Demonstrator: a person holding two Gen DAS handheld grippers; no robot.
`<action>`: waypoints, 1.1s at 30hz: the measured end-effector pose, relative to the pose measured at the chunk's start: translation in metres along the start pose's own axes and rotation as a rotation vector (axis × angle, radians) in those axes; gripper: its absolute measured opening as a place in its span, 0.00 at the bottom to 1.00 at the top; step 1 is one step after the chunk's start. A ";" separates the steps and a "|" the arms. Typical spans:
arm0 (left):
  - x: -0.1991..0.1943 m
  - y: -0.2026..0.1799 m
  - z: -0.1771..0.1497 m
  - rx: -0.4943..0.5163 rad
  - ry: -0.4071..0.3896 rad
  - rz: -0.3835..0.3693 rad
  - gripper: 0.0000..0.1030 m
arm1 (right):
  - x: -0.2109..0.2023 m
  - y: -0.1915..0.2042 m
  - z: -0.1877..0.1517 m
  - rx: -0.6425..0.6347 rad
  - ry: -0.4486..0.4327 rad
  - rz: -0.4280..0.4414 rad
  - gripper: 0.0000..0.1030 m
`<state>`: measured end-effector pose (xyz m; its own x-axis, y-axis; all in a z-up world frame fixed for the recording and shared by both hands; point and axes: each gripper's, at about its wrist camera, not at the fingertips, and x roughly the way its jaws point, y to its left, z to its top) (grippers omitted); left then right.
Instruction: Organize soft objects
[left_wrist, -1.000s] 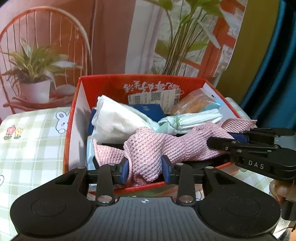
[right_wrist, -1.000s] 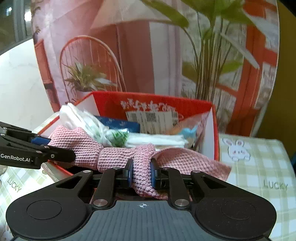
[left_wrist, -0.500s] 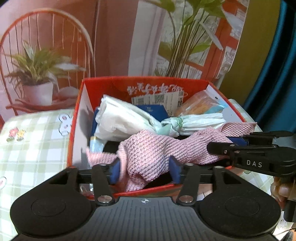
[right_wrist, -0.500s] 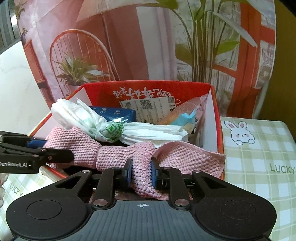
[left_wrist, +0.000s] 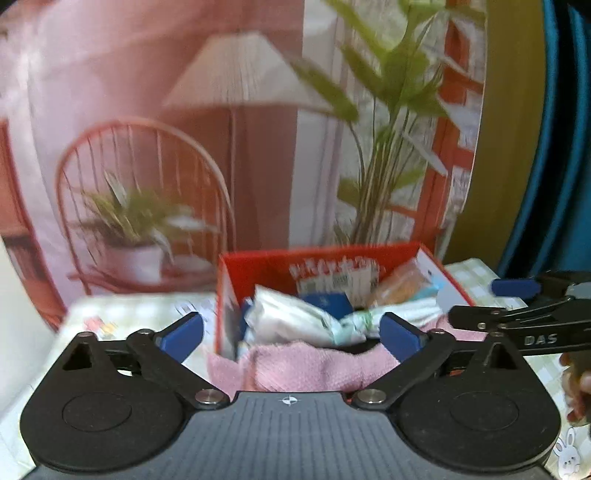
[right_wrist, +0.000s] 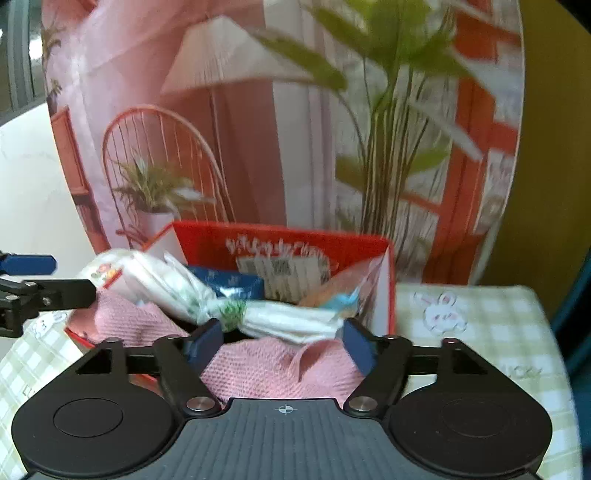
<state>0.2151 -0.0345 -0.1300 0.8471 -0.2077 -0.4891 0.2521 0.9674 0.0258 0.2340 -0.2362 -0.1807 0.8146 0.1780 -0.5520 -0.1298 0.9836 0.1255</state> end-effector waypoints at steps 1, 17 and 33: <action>-0.009 -0.002 0.004 0.007 -0.022 0.013 1.00 | -0.008 0.000 0.003 -0.003 -0.015 -0.006 0.83; -0.144 -0.038 0.044 0.040 -0.287 0.087 1.00 | -0.150 0.020 0.052 -0.023 -0.258 -0.058 1.00; -0.185 -0.034 0.044 -0.081 -0.318 0.097 1.00 | -0.217 0.045 0.065 -0.068 -0.356 -0.103 1.00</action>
<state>0.0704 -0.0353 -0.0019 0.9720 -0.1362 -0.1915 0.1356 0.9906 -0.0163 0.0881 -0.2331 -0.0012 0.9692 0.0681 -0.2365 -0.0646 0.9977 0.0225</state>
